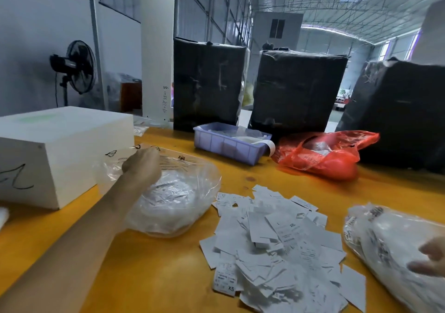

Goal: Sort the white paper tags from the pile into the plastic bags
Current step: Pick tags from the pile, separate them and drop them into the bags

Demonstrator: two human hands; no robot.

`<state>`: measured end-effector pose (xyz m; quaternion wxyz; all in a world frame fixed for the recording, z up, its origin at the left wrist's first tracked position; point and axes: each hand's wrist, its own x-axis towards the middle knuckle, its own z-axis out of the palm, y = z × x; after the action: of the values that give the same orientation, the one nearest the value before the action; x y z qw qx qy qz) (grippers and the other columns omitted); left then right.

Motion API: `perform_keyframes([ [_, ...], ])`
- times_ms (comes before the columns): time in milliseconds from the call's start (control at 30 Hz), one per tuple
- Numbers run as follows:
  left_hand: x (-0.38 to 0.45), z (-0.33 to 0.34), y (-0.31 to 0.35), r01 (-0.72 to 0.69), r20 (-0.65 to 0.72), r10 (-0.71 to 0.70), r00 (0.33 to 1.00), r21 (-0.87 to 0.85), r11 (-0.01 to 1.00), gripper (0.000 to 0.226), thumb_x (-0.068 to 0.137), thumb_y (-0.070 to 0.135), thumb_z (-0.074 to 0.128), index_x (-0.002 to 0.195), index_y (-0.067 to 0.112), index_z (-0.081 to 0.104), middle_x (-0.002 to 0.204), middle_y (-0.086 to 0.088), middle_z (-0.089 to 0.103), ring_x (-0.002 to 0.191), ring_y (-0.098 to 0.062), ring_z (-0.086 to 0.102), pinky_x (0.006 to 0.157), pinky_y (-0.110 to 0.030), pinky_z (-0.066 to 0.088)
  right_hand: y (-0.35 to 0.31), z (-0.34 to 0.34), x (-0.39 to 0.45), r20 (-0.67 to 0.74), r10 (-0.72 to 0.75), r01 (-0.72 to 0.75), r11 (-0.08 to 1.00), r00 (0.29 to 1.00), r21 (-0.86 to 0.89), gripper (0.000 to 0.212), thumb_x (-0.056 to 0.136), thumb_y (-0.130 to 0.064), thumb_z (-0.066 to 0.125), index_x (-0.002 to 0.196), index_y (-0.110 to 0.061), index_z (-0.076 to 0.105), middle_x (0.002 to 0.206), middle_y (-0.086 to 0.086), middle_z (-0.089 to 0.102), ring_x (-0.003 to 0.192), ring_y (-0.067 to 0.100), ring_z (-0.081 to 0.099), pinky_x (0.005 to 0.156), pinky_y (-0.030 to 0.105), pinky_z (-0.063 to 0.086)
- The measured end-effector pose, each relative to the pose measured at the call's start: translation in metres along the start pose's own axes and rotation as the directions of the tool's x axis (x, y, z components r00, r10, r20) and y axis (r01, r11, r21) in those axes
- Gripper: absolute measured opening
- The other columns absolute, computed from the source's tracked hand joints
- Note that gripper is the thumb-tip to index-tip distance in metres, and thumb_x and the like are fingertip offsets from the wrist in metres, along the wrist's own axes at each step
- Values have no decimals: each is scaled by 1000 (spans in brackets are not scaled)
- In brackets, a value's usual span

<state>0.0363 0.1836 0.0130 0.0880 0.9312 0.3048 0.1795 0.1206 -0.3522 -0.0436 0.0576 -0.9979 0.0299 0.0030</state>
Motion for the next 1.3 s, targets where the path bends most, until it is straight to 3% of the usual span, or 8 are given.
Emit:
perform_keyframes([
  [133, 2, 5, 18, -125, -122, 115, 986, -76, 989, 17, 91, 11, 56, 105, 5, 64, 101, -14, 61, 89, -29, 57, 72, -38, 47, -33, -12, -32, -73, -12, 16, 998, 997, 63, 15, 65, -39, 85, 65, -31, 72, 64, -12, 69, 64, 0, 61, 57, 14, 43],
  [233, -10, 6, 40, -248, -131, 223, 966, -226, 942, 27, 86, 24, 66, 111, 13, 66, 111, -13, 63, 96, -29, 57, 75, -38, 45, -34, -18, -36, -135, 28, -3, 982, 990, 187, 10, 78, -24, 76, 71, -17, 75, 66, -5, 69, 60, 4, 57, 52, 16, 38],
  [433, -57, 21, 84, -495, -133, 493, 860, -456, 740, 16, 79, 22, 74, 95, 20, 71, 68, 13, 57, 65, -1, 53, 56, -19, 34, -30, -31, -39, -164, 60, 28, 871, 985, 490, 23, 80, -16, 74, 74, 6, 70, 46, -4, 52, 38, 6, 37, 39, 17, 27],
  [600, -96, 30, 107, -526, -60, 634, 771, -622, 580, 13, 79, 21, 74, 87, 30, 70, 78, 19, 65, 71, 5, 61, 58, -17, 47, -39, -39, -43, -383, 76, 198, 755, 921, 626, 22, 75, -16, 79, 72, 4, 68, 55, -2, 64, 44, -2, 53, 47, 16, 39],
  [733, -121, 40, 118, -487, -1, 698, 716, -716, 499, 15, 79, 19, 74, 83, 31, 69, 77, 17, 68, 73, 7, 62, 62, -12, 49, -51, -45, -50, -471, 90, 304, 657, 877, 690, 22, 76, -16, 77, 76, 1, 64, 59, 6, 70, 57, 18, 69, 63, 35, 54],
  [967, -138, 60, 123, -430, 102, 735, 670, -754, 497, 14, 81, 22, 72, 83, 35, 67, 85, 16, 70, 76, 4, 64, 67, -15, 51, -59, -34, -46, -471, -24, 159, 955, 882, 250, 28, 73, -27, 80, 68, -11, 58, 67, 4, 65, 64, 19, 59, 59, 30, 46],
  [1167, -139, 64, 121, -432, 110, 734, 670, -747, 506, 17, 80, 21, 73, 81, 36, 67, 82, 16, 70, 75, 4, 64, 64, -14, 50, -30, -11, -37, -328, 57, -28, 995, 943, 90, 17, 80, 1, 68, 94, -8, 66, 101, 5, 66, 94, 19, 59, 75, 25, 45],
  [1300, -139, 64, 121, -432, 105, 734, 671, -750, 501, 19, 80, 18, 74, 82, 36, 67, 82, 16, 70, 74, 4, 64, 65, -14, 51, -34, -14, -39, -308, 102, -93, 995, 946, 44, 31, 70, -22, 83, 69, -7, 56, 78, 5, 62, 74, 18, 59, 62, 25, 45],
])
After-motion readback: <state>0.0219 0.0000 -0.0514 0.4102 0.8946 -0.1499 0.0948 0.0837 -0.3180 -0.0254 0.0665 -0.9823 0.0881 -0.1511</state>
